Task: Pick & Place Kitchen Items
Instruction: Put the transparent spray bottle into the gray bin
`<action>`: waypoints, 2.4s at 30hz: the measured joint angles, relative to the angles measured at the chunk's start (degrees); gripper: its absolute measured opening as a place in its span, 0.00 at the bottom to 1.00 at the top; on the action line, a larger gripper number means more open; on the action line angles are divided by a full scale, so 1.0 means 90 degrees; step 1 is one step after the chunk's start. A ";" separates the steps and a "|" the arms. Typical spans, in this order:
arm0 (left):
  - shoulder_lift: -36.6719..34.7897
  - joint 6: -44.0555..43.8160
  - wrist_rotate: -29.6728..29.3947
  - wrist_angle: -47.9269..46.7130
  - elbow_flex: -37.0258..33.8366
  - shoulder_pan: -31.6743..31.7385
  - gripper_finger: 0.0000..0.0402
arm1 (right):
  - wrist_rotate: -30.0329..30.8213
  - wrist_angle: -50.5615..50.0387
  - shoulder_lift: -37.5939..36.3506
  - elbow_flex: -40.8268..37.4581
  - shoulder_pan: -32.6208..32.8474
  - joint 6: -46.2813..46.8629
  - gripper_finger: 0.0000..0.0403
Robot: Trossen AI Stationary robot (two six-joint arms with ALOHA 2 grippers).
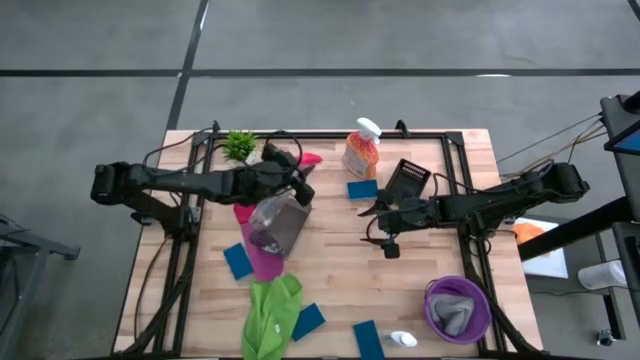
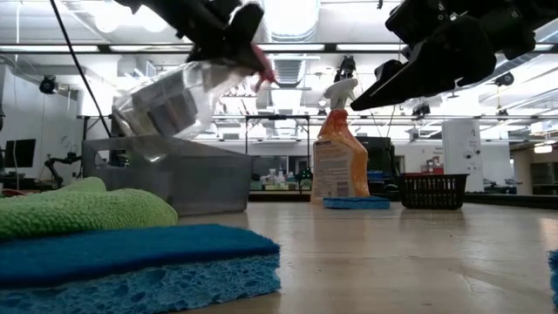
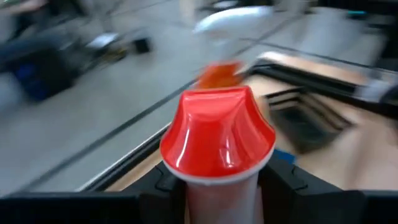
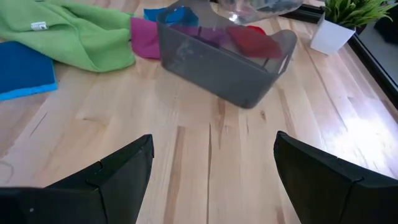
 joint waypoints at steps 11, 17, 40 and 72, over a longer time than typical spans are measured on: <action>0.0022 0.1689 0.2876 0.1893 -0.0671 0.0073 0.32 | 0.0000 -0.0209 0.0000 0.0000 0.0000 0.0229 0.81; 0.0056 0.1776 0.3749 0.3697 -0.1521 0.0281 0.32 | 0.0000 -0.0276 0.0000 0.0000 0.0000 0.0311 0.81; 0.0243 0.1635 0.5746 0.6641 -0.2709 0.1134 0.32 | -0.0068 -0.0300 0.0000 0.0000 0.0000 0.0238 0.81; 0.0729 0.1697 0.6728 0.6649 -0.2713 0.1436 0.55 | -0.0206 -0.0013 0.0000 0.0041 0.0000 0.0525 0.81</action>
